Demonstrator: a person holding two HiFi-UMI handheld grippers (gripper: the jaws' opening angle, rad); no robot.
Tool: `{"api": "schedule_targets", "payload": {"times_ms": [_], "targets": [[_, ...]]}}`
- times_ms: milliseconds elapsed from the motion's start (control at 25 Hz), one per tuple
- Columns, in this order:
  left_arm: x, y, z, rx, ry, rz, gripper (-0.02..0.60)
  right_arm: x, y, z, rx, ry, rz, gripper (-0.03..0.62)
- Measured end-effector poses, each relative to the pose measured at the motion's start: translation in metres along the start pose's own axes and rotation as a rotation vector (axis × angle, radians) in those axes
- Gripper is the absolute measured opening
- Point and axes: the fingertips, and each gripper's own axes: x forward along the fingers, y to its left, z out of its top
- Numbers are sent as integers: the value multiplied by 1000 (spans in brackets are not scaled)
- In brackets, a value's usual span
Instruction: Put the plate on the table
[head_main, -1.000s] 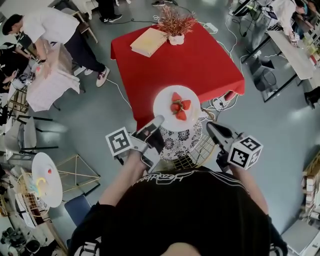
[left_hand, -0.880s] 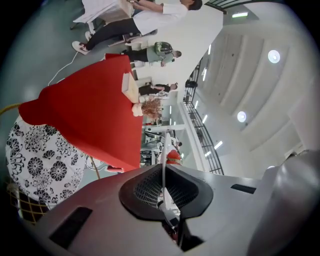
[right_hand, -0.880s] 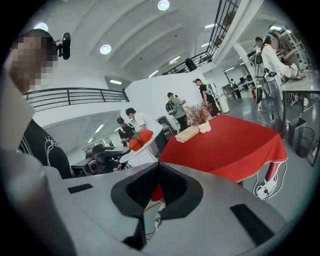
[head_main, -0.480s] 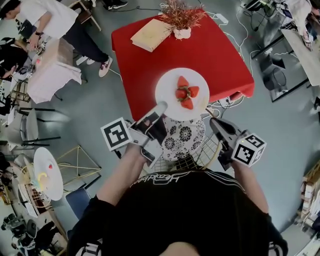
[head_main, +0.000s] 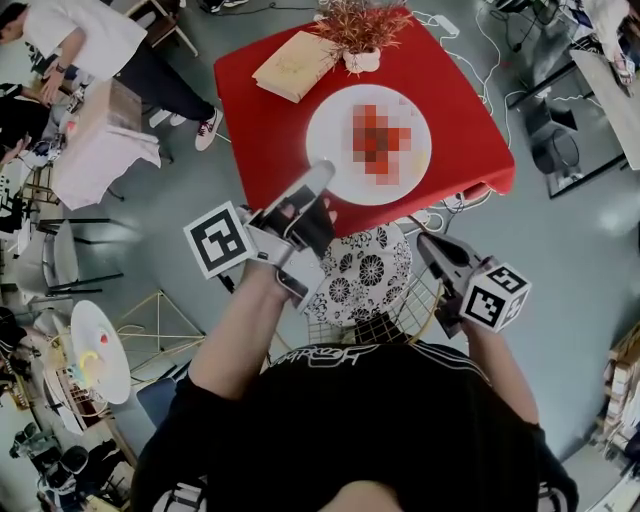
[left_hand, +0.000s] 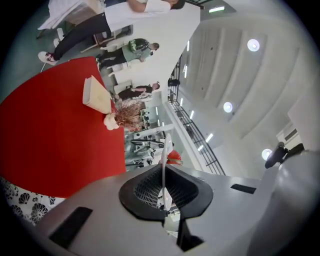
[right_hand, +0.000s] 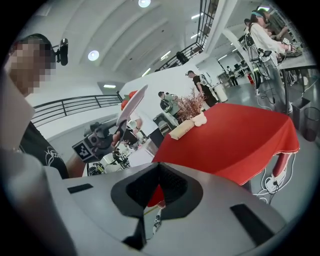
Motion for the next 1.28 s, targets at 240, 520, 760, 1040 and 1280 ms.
{"api": "schedule_targets", "payload": {"times_ms": [240, 520, 760, 1040, 1280], "targets": [[19, 19, 15, 0, -5, 7, 17, 6, -9, -8, 18, 23, -15, 8], [38, 76, 30, -28, -27, 78, 17, 11, -23, -21, 35, 43, -34, 8], [46, 143, 42, -45, -58, 211, 17, 11, -31, -28, 73, 47, -35, 8], [50, 225, 45, -50, -63, 358, 17, 6, -45, -40, 173, 24, -28, 8], [46, 266, 49, -141, -120, 422, 17, 7, -48, -50, 204, 20, -20, 8]]}}
